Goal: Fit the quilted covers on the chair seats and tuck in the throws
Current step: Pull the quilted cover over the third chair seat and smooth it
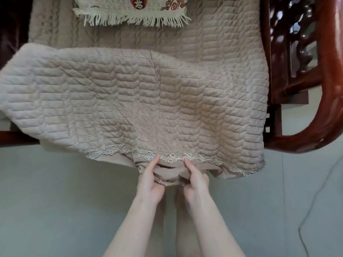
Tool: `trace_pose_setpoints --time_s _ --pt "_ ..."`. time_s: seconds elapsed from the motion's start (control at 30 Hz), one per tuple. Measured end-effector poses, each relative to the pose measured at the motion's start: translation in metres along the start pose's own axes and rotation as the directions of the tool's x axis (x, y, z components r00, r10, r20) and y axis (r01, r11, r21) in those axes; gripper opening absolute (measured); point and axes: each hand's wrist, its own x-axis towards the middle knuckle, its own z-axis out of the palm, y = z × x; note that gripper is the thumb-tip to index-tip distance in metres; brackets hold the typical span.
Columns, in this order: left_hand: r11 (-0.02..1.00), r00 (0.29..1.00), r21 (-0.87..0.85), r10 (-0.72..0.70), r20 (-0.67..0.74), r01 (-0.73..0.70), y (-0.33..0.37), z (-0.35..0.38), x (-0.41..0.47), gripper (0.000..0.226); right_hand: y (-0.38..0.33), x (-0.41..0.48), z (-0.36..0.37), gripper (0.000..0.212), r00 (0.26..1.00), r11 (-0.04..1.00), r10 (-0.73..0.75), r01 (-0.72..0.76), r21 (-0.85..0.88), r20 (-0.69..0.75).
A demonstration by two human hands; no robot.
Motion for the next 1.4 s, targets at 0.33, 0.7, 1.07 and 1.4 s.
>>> trace_pose_setpoints --time_s 0.33,0.7,1.07,1.4 --pt "0.985 0.982 -0.133 0.085 -0.171 -0.109 0.027 -0.037 0.004 0.059 0.061 -0.019 0.040 0.063 0.945 0.969 0.221 -0.185 -0.162 0.240" --pt "0.980 0.979 -0.151 0.102 -0.176 -0.129 0.137 -0.097 0.015 0.086 0.100 -0.031 0.073 0.055 0.978 0.987 0.121 -0.101 -0.121 0.170" --pt "0.970 0.988 -0.236 0.094 0.123 -0.063 0.202 -0.134 -0.015 0.041 0.140 -0.049 0.129 0.048 0.997 0.996 0.007 -0.001 -0.089 0.074" --pt "0.940 0.967 -0.321 0.181 0.178 -0.117 0.213 -0.146 -0.028 0.052 0.164 -0.079 0.136 0.042 0.977 0.977 0.059 -0.014 -0.212 0.207"
